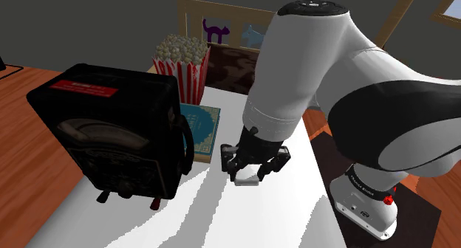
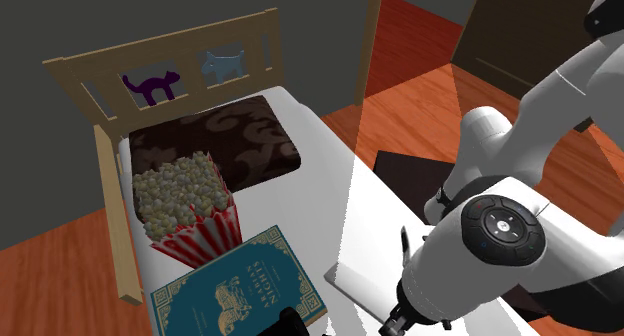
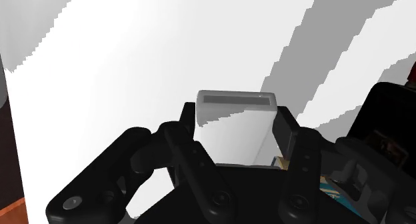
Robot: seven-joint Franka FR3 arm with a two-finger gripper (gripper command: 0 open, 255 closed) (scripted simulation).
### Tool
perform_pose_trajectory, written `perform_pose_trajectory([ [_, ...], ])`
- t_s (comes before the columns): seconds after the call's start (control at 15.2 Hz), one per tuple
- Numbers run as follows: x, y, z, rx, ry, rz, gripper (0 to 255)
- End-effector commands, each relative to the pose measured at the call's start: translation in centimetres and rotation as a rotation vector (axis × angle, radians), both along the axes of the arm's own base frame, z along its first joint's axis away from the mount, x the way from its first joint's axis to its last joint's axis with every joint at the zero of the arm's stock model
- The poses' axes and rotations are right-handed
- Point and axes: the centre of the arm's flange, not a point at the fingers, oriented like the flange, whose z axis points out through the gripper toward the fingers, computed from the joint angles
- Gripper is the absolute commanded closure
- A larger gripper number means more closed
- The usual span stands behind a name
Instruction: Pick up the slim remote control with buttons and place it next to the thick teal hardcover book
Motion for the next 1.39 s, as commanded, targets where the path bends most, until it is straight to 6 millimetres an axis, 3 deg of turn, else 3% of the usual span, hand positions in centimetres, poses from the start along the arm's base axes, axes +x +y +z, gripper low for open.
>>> perform_pose_trajectory([
  [0.0,0.0,0.1,-1.1,0.0,0.001,-0.001,255],
  [0.92,0.0,0.1,-8.4,0.0,0.001,-0.001,255],
  [1.32,0.0,0.1,-8.4,0.0,0.001,-0.001,255],
])
